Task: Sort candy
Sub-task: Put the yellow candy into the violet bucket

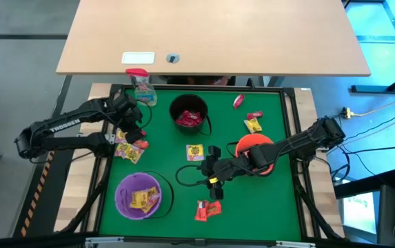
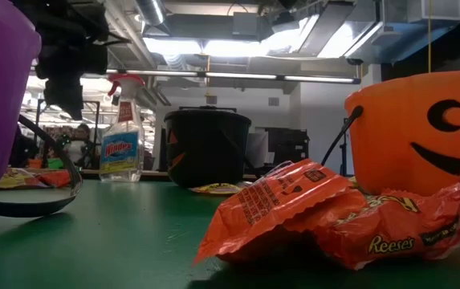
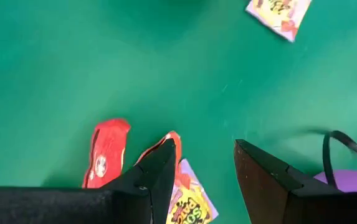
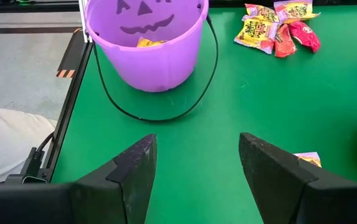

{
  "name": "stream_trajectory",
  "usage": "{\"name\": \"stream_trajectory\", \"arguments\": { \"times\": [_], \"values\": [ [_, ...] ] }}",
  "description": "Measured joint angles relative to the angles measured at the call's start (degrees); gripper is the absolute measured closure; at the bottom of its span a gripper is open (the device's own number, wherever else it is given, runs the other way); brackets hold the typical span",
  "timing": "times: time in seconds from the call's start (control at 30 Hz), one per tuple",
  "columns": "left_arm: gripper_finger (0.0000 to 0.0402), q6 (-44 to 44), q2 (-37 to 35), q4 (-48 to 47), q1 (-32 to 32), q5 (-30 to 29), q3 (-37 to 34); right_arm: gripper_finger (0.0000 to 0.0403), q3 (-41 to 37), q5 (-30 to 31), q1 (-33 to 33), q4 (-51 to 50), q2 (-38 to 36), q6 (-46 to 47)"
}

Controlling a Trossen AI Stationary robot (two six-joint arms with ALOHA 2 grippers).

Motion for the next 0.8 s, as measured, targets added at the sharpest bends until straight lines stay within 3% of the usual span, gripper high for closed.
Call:
{"name": "stream_trajectory", "arguments": {
  "times": [0.5, 0.67, 0.8],
  "values": [
    [0.025, -3.2, 0.5, -9.4, 4.9, -4.9, 0.2, 0.0178, 0.0, 0.0, 0.0, 0.7, 0.0, 0.0],
    [0.025, -5.5, 3.6, -12.0, 6.2, -11.7, 0.2, 0.0178, 0.0, 0.0, 0.0, 0.7, 0.0, -0.2],
    [0.025, -5.5, 7.9, -12.1, 6.9, -11.9, 0.2, 0.0178, 0.0, -0.1, 0.0, 0.7, 0.0, -0.2]
  ]
}}
